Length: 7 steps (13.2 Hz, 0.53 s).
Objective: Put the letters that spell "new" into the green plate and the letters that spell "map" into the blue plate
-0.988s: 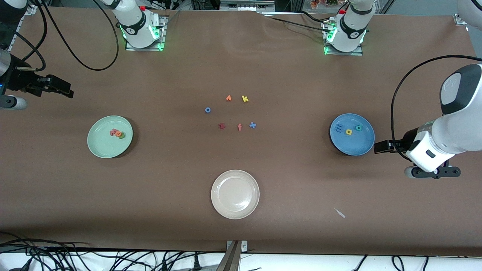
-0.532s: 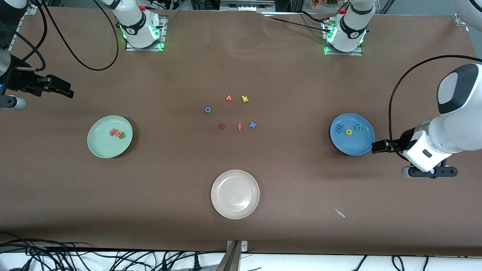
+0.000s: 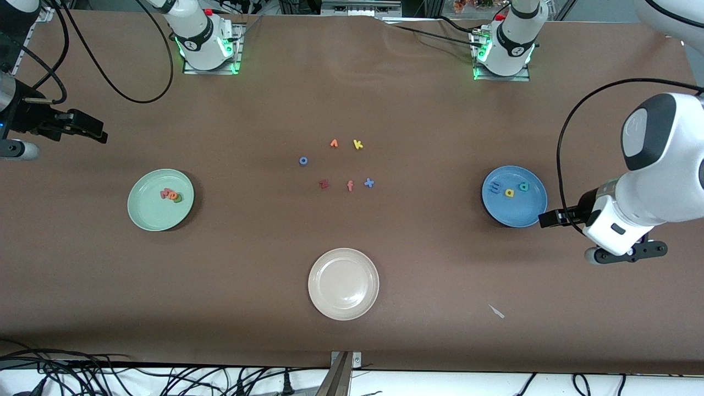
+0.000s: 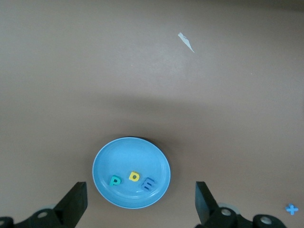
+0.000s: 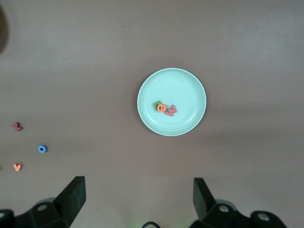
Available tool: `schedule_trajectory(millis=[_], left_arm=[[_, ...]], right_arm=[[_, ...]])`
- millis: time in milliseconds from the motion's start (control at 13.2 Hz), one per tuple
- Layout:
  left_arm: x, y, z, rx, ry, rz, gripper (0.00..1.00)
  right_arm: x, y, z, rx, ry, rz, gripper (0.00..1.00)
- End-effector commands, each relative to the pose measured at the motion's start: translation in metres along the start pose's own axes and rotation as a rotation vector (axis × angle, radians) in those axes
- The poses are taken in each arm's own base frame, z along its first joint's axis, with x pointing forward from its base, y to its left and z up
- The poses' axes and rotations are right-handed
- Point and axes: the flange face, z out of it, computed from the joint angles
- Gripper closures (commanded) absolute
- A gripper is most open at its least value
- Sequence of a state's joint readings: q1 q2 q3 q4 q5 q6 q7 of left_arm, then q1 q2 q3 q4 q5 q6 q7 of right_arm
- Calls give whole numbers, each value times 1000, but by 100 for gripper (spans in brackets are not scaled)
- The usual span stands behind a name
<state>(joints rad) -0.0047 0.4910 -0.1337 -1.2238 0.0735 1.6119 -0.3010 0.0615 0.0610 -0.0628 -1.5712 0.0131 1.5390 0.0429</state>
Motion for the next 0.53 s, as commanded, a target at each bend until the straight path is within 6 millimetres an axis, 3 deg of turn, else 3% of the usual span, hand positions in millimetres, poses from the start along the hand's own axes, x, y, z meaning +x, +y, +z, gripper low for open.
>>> schedule_trajectory(millis=[0, 228, 456], left_arm=[[-10, -7, -6, -1, -14, 19, 0], [-34, -5, -7, 14, -36, 21, 0], [-35, 2, -13, -6, -27, 21, 0]], right_arm=[[0, -1, -5, -5, -2, 10, 0], [0, -1, -5, -5, -2, 10, 0], [0, -1, -5, -5, -2, 10, 0]])
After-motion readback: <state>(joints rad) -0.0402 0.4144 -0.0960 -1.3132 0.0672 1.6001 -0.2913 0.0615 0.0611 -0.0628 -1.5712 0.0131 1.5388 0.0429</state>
